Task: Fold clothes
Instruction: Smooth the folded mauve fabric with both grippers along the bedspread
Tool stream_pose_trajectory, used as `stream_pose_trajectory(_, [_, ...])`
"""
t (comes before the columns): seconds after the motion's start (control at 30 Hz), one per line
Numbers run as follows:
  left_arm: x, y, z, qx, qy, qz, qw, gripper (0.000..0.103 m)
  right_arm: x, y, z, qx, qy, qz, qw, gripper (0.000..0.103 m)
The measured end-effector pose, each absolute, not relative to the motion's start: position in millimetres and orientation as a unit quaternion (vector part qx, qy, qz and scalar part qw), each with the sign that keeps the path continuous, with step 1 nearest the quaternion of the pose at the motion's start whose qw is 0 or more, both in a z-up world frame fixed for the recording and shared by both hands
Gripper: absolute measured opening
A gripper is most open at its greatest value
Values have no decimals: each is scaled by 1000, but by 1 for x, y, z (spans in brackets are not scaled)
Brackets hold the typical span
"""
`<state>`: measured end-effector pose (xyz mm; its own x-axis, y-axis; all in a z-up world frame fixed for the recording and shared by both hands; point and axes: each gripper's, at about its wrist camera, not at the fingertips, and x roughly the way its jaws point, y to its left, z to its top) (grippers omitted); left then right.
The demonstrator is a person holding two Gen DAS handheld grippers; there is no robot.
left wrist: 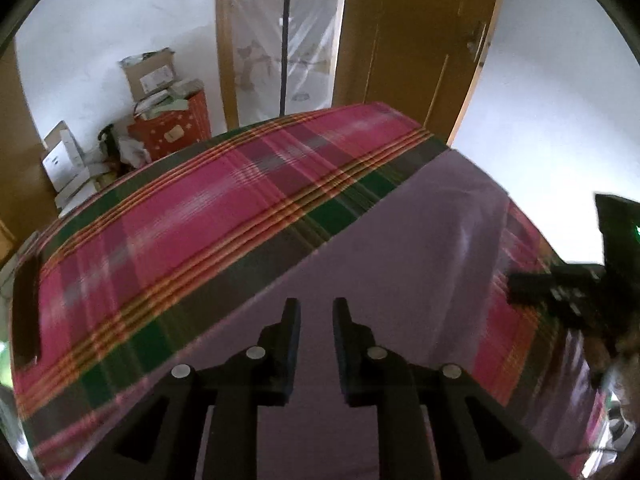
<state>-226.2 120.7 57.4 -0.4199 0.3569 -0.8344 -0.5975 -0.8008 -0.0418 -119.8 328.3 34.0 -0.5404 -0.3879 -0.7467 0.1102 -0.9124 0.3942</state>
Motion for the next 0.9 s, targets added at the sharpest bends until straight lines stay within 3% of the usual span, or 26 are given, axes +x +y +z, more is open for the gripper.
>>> stream_pose_trajectory(0.33, [-257,172,30,-472,191,803,311,20,-126,337,15,453,-253,-846,126,32])
stream_pose_trajectory(0.43, [-261,181,24,-474,202,790,332,30,-127,337,14,449,-260,-845,129,32])
stream_pose_trajectory(0.6, [-265,189,14,-492,190,774,350,37,-123,339,15,439,-256,-852,128,32])
stream_pose_trajectory(0.9, [-272,197,13,-488,179,783,340,39,-116,344,13,423,-270,-856,124,32])
